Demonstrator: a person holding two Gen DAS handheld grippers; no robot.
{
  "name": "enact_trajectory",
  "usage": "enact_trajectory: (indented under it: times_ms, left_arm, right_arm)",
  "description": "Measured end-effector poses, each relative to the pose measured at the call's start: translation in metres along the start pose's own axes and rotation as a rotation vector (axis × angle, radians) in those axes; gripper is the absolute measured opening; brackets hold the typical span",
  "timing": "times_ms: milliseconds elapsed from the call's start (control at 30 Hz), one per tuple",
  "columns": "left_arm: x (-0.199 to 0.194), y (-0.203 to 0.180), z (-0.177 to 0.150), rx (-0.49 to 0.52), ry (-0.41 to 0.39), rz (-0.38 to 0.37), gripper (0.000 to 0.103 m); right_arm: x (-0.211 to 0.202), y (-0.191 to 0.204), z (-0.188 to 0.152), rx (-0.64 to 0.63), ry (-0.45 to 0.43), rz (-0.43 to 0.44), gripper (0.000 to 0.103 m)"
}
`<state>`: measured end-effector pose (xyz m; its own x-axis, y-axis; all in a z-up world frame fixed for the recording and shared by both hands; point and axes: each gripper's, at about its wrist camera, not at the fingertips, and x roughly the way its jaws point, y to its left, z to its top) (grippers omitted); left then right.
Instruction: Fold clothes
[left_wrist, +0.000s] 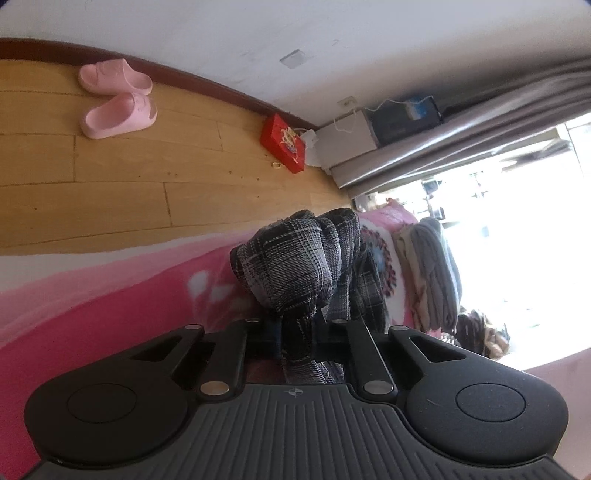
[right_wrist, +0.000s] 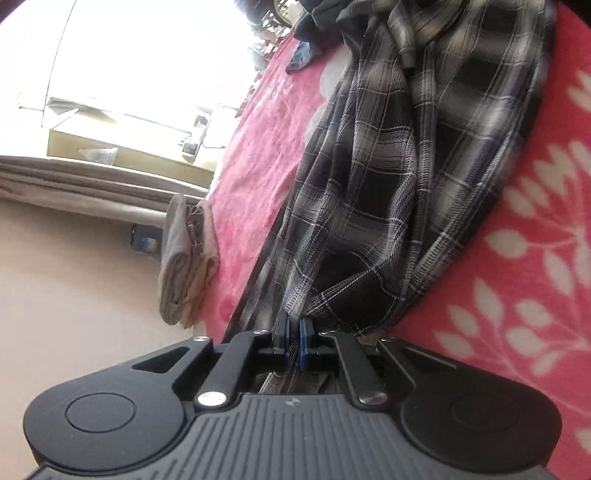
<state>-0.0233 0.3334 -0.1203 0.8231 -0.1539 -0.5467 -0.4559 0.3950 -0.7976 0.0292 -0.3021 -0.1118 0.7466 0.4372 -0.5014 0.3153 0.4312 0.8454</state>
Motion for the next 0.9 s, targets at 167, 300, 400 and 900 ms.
enact_trajectory:
  times_ms: [167, 300, 400, 900]
  left_arm:
    - [-0.04, 0.011, -0.017, 0.033, 0.024, 0.008, 0.011]
    - [-0.076, 0.019, -0.033, 0.054, 0.048, 0.024, 0.01]
    - [-0.104, 0.029, -0.044, 0.056, 0.058, 0.054, 0.01]
    - [-0.138, 0.046, -0.052, 0.34, 0.207, 0.163, 0.038]
  right_arm:
    - [-0.034, -0.012, -0.007, -0.002, 0.021, -0.001, 0.006]
    - [-0.068, -0.024, -0.016, 0.009, 0.052, -0.021, 0.006]
    - [-0.092, -0.034, -0.026, 0.007, 0.083, -0.048, 0.006]
    - [-0.106, 0.021, -0.015, -0.696, 0.247, -0.361, 0.05]
